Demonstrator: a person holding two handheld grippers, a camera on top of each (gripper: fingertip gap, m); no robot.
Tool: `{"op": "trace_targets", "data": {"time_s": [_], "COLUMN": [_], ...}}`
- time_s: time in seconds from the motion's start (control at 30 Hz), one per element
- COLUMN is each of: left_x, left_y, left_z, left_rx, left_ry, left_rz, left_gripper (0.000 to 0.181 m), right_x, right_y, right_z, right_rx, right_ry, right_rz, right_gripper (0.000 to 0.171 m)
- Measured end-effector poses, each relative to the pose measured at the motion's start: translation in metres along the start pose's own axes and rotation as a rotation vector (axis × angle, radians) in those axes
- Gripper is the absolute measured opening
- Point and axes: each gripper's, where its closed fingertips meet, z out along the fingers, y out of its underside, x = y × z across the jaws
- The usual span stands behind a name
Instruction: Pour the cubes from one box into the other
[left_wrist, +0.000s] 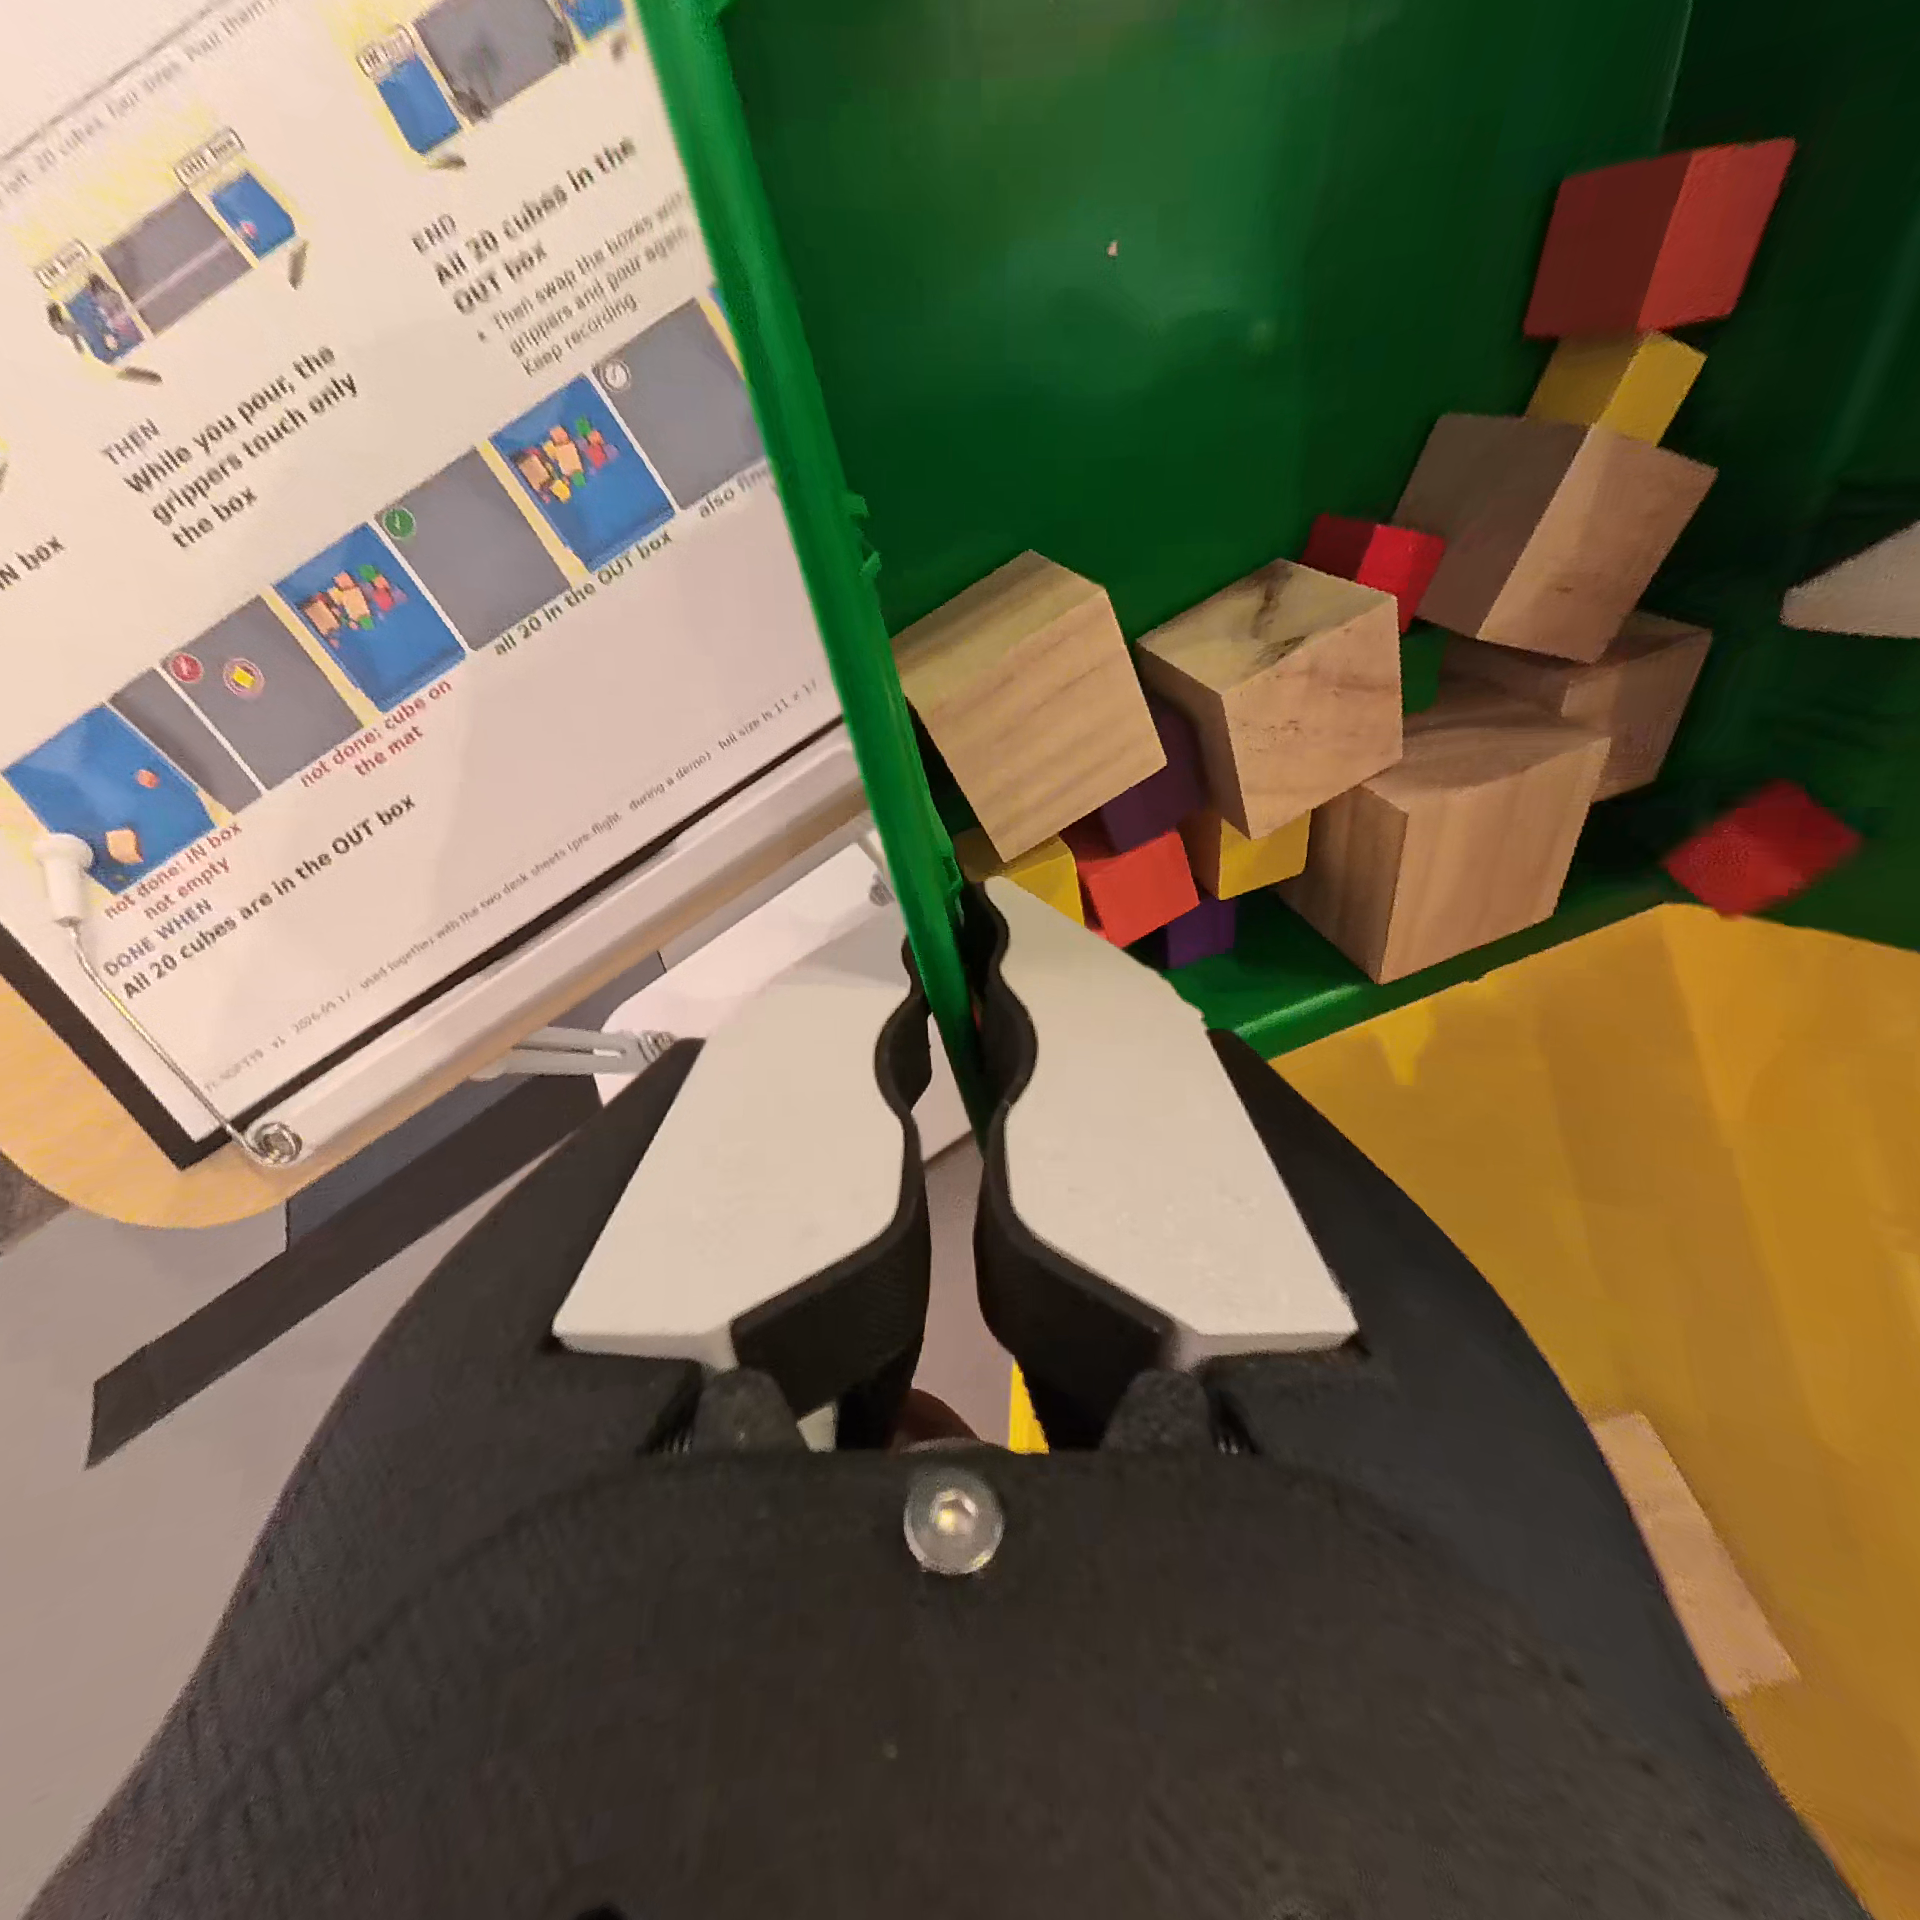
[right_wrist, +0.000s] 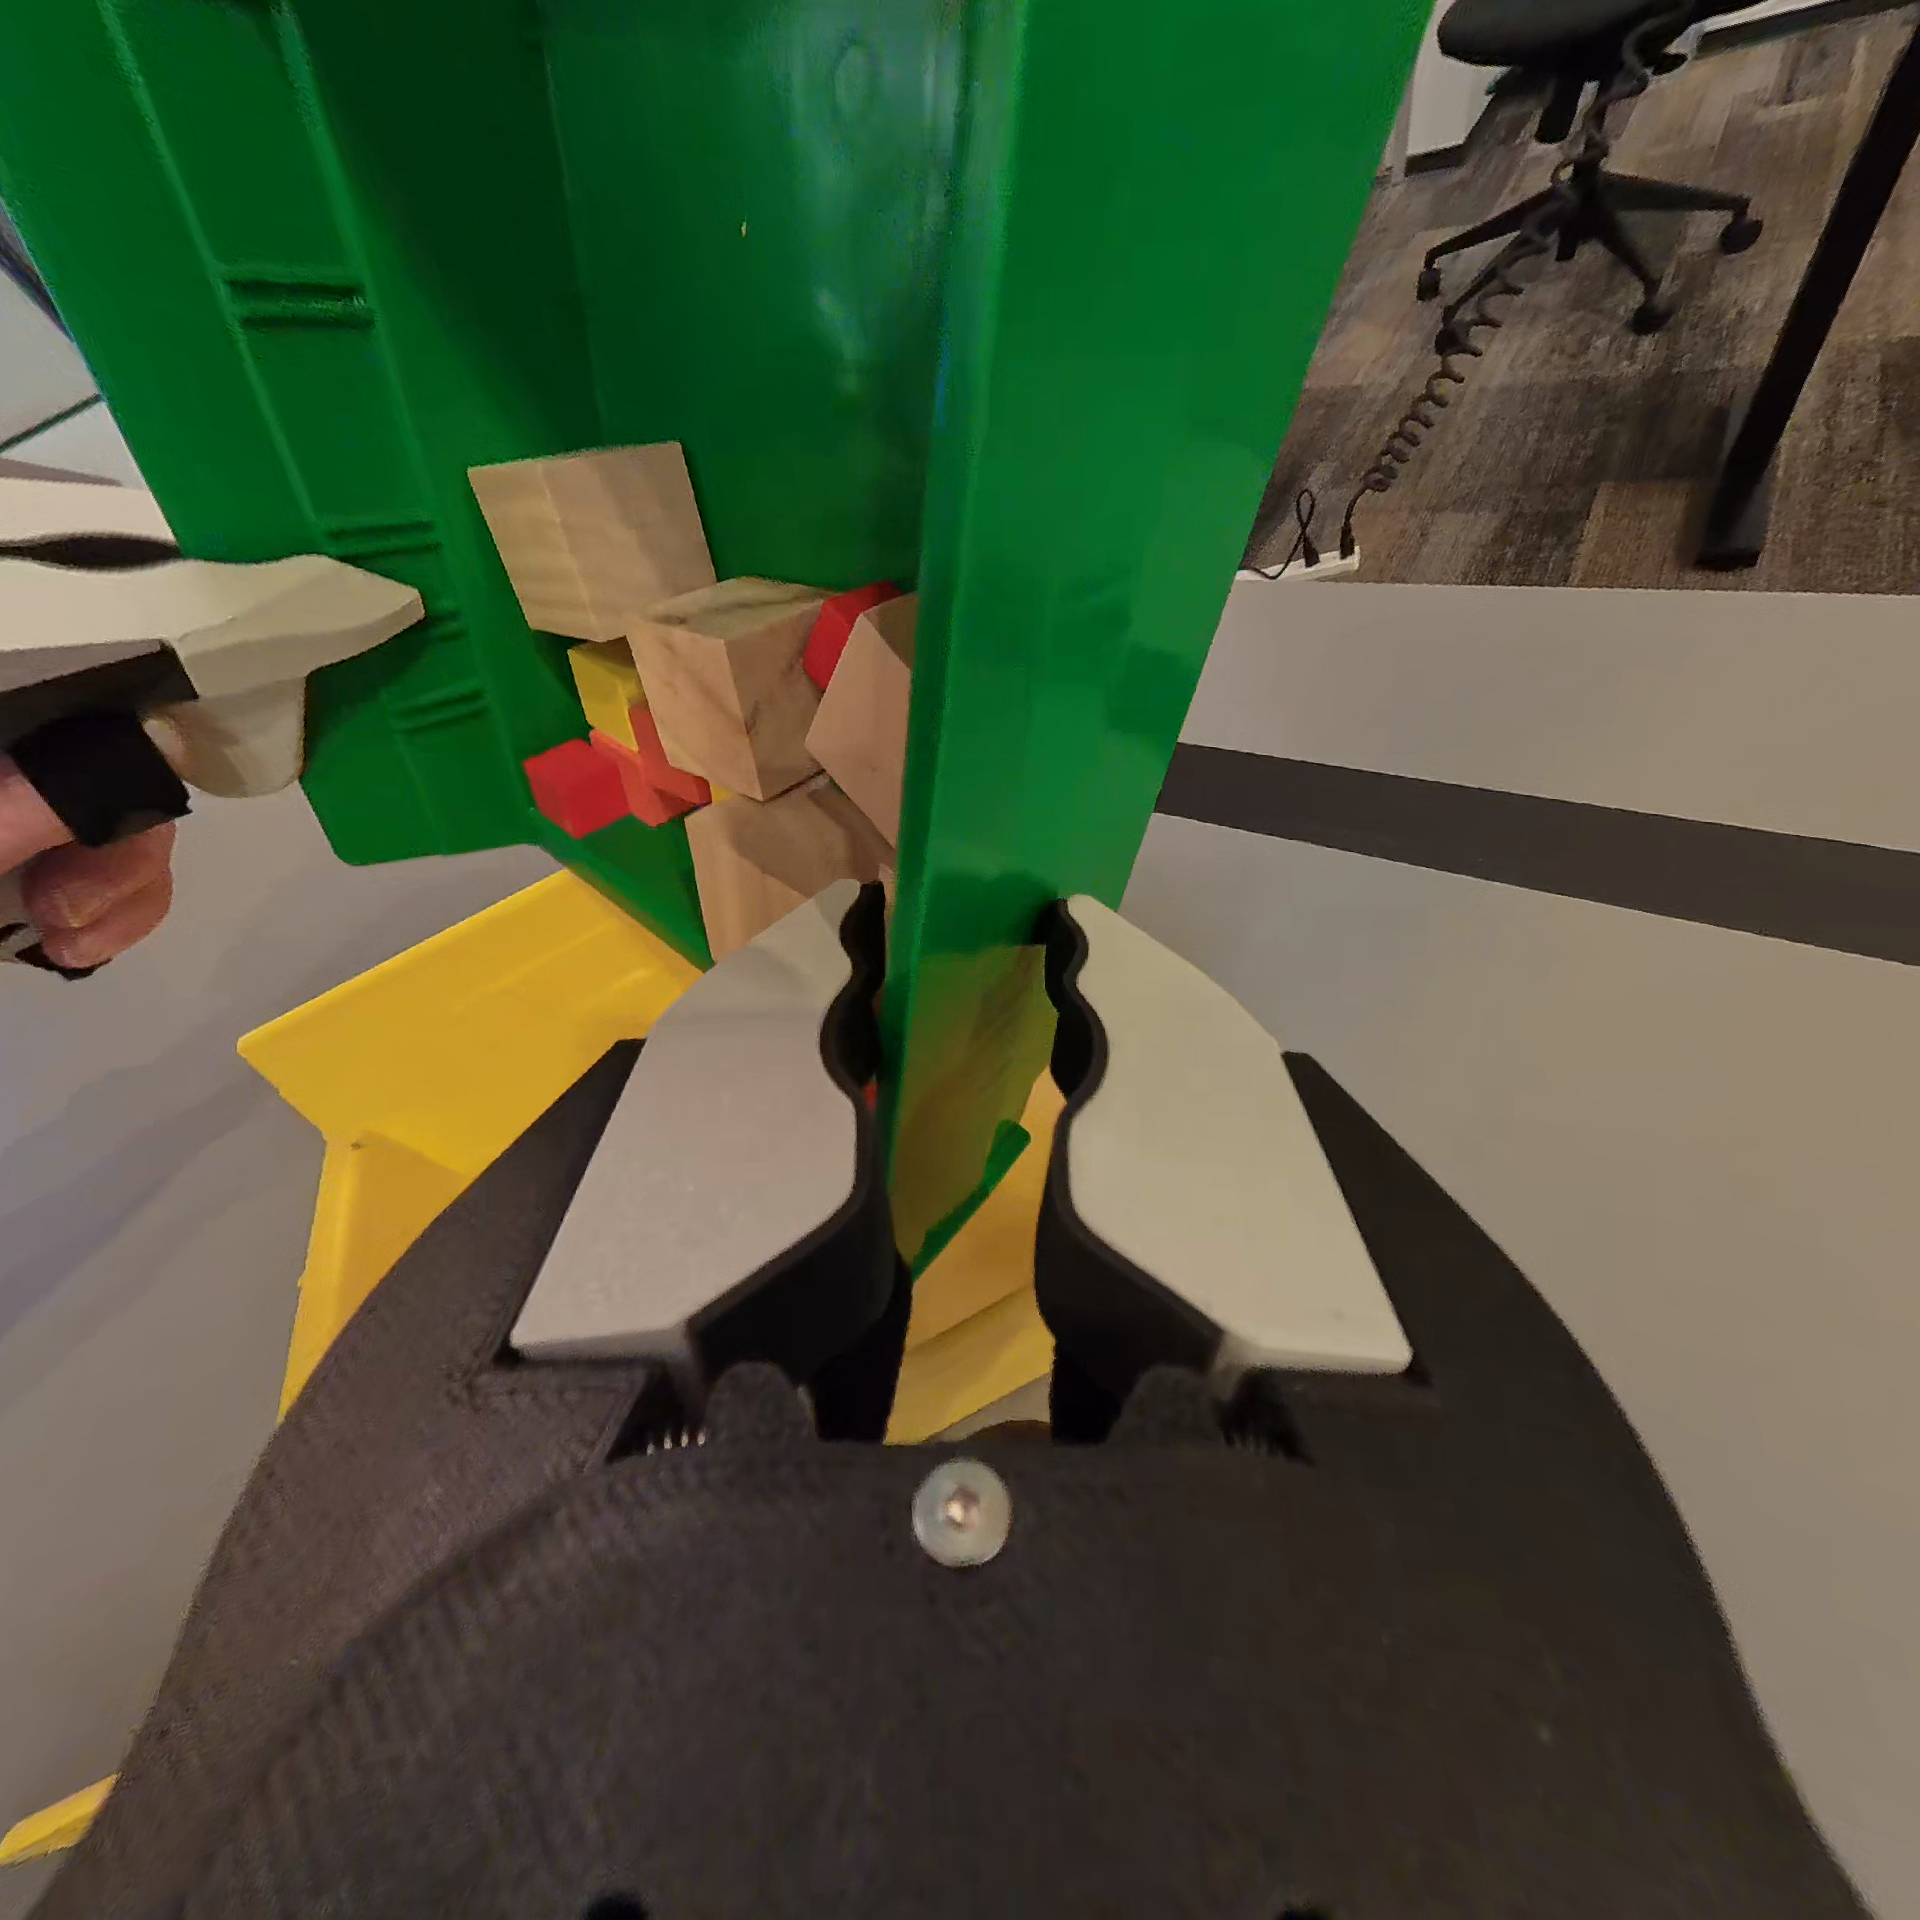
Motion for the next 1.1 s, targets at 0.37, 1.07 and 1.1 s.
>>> {"op": "trace_targets", "data": {"time_s": [0.37, 1.07, 1.1], "left_x": [-0.002, 0.002, 0.002], "left_y": [-0.016, 0.002, 0.002], "left_z": [0.006, 0.015, 0.015], "left_rx": [0.208, 0.372, 0.364], "left_ry": [-0.038, -0.108, -0.102], "left_rz": [0.078, 0.058, 0.044], "left_gripper": [0.003, 0.004, 0.004], "right_x": [0.009, 0.02, 0.021], "right_y": [0.003, 0.001, 0.001], "right_z": [0.004, 0.01, 0.01], "right_rx": [0.025, 0.122, 0.121], "right_ry": [0.071, 0.199, 0.203], "right_rz": [-0.086, -0.285, -0.291], "right_gripper": [0.022, 0.016, 0.016]}}
